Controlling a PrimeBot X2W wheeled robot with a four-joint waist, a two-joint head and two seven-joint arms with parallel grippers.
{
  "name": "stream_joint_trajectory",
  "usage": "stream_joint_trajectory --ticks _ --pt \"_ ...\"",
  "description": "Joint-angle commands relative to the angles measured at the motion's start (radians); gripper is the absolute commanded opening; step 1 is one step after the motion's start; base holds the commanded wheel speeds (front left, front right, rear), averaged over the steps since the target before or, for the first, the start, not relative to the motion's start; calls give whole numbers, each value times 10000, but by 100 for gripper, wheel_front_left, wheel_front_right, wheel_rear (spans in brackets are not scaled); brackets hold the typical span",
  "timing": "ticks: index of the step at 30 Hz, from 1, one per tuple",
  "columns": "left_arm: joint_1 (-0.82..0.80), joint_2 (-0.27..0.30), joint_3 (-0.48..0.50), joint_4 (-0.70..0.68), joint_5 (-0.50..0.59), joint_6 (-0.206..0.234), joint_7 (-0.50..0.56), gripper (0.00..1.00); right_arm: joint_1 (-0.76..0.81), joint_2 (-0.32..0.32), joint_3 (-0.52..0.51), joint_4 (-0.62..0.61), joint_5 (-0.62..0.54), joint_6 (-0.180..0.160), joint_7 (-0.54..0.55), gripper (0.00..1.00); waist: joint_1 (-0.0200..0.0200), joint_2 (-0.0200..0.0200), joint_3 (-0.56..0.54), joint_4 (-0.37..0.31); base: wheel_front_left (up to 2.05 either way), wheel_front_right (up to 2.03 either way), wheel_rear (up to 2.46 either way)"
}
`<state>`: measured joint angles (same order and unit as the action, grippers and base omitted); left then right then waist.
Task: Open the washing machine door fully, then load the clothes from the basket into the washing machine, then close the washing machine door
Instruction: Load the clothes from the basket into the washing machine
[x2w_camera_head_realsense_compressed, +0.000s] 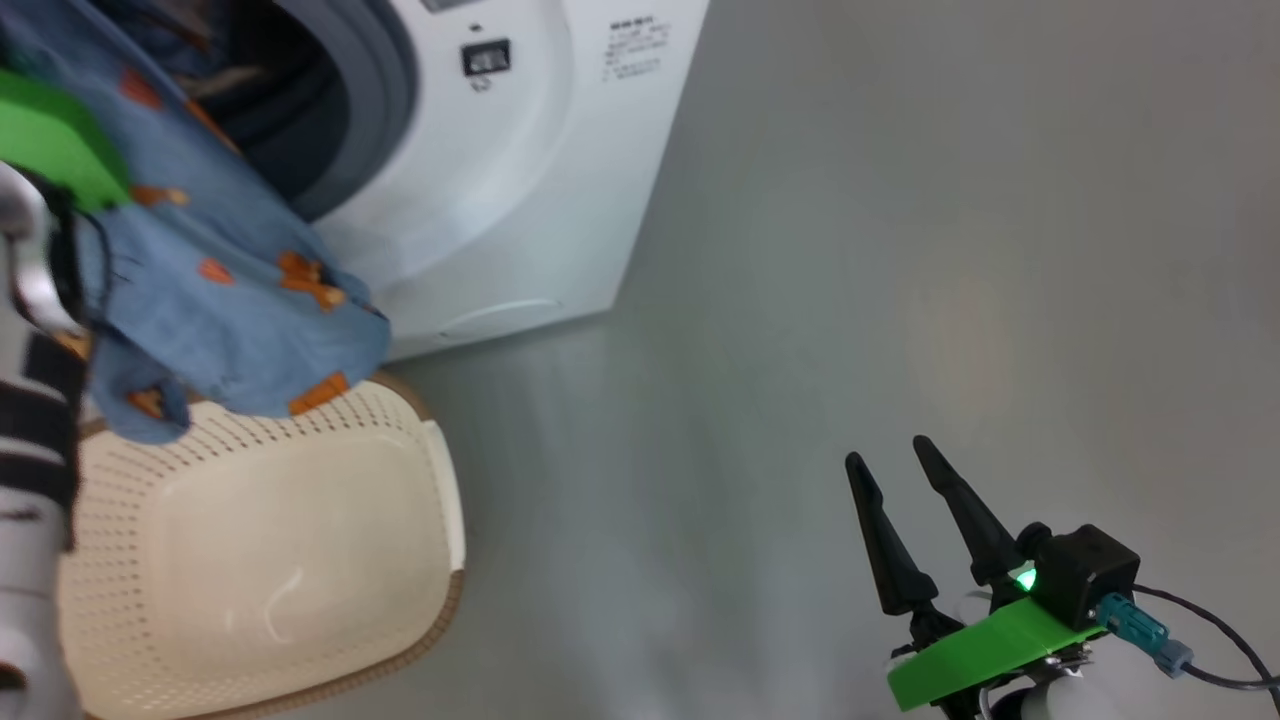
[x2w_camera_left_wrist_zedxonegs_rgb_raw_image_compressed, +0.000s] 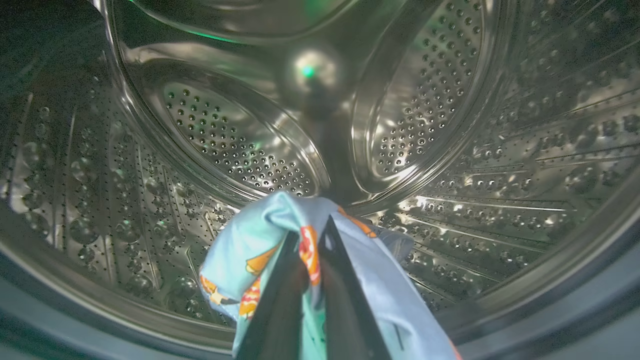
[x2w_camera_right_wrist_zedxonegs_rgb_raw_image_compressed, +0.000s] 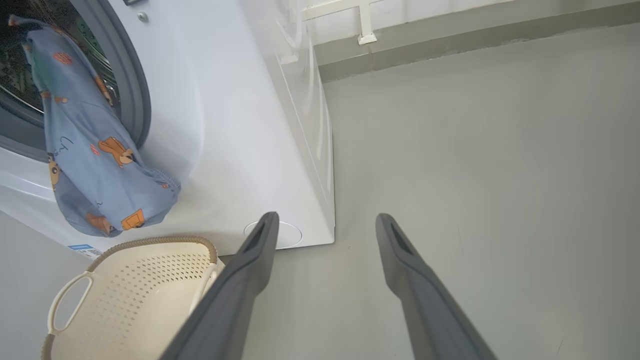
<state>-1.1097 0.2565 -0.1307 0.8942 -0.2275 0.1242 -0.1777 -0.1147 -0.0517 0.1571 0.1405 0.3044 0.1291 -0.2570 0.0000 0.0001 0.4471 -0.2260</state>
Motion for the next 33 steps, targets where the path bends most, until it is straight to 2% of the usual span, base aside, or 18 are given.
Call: stream_joint_trajectory --ticks 1,6,10,13,19,23,27,33 --pt "-506 589 211 43 149 72 -137 0 -144 -37 325 -146 51 16 -48 100 0 -1 1142 -809 0 0 0" --pt "-1668 971 259 955 216 192 -403 0 -281 -60 482 -72 181 16 -48 100 0 -1 1628 -994 0 0 0" --pt "-2511 1292 427 1303 97 125 -634 0 -295 -104 450 -137 226 16 -48 100 0 -1 1958 -1083 0 0 0" --pt "-3074 1492 368 1434 190 94 -743 0 -276 -160 393 -188 246 16 -48 100 0 -1 2162 -1116 0 0 0" --pt "-3926 1696 118 1053 590 302 -832 0 -326 -226 413 -308 306 16 -48 100 0 -1 2372 -1187 0 0 0" --pt "-4007 1852 324 84 683 616 -837 0 -344 -213 472 -368 335 16 -48 100 0 -1 2383 -1278 0 0 0" --pt "-3789 1904 493 -357 715 750 -838 0 -310 -199 447 -358 360 16 -48 100 0 -1 2342 -1313 0 0 0" --pt "-3561 1788 187 972 868 564 -839 0 -190 -164 481 -235 378 16 -48 100 0 -1 2166 -1323 0 0 0"
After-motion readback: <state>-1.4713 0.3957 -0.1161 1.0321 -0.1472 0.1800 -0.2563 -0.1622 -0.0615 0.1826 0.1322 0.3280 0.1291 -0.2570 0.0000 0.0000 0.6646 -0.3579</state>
